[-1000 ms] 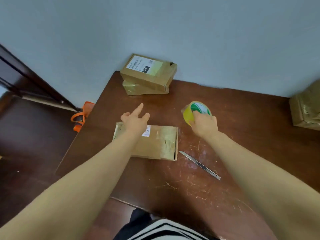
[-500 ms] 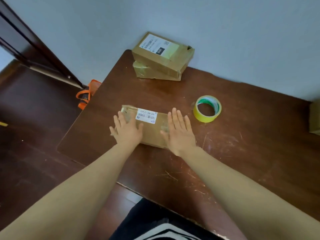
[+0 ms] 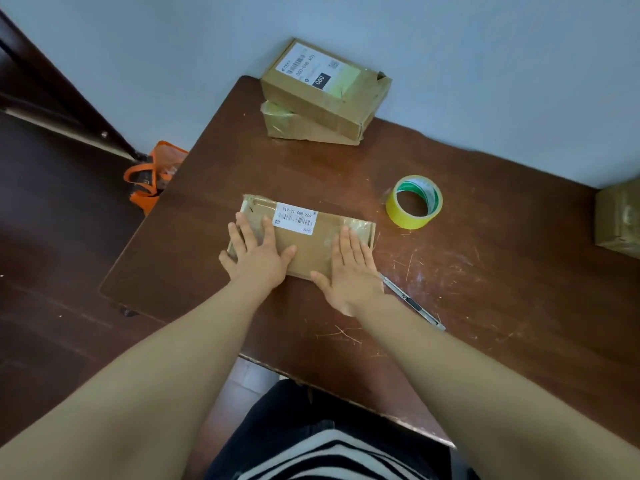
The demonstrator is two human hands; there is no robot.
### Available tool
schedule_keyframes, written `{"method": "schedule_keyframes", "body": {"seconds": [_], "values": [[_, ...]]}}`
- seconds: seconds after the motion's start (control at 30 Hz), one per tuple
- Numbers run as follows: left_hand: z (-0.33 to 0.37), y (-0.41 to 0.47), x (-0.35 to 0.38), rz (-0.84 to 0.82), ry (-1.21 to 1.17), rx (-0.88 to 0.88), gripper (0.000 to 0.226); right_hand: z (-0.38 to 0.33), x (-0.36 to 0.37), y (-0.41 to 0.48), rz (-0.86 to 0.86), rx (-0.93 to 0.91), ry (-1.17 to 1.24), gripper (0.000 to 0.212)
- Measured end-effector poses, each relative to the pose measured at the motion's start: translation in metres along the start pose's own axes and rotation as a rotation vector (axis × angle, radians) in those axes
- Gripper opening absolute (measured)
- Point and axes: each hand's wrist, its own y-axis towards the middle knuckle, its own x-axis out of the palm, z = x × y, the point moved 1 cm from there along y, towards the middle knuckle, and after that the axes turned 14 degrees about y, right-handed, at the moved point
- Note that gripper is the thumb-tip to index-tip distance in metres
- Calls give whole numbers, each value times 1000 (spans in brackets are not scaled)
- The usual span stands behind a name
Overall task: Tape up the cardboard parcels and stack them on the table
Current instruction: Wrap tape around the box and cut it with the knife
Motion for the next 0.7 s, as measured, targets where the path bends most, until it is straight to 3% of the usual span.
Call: {"method": "schedule_keyframes", "body": {"seconds": [0.13, 0.2, 0.23, 0.3, 0.33, 0.43, 0.47, 0.57, 0.7], "values": [[-1, 0, 3, 19, 2, 19, 76, 0, 10, -29, -7, -110, 36, 77], [-3, -2, 1, 17, -11, 35, 77, 3, 0, -32, 0, -126, 237, 68], [-4, -2, -1, 24, -51, 38, 78, 5, -9, -31, 103, -108, 389, 57], [-7, -4, -4, 129, -240, -15, 81, 14, -23, -28, 392, 65, 572, 43], [-8, -6, -6, 196, -336, -67, 82, 18, -27, -27, 453, 212, 635, 45], [-13, -6, -10, 155, -438, -212, 77, 19, -25, -21, 256, 502, 862, 39], [-15, -4, -11, 102, -469, -248, 71, 16, -25, -19, 233, 503, 933, 31], [-21, 1, -23, 68, -699, -278, 54, 14, -34, -23, 389, 499, 1023, 10], [-10, 0, -51, 155, -960, -214, 51, 17, -53, -38, 539, 492, 1111, 16]]}}
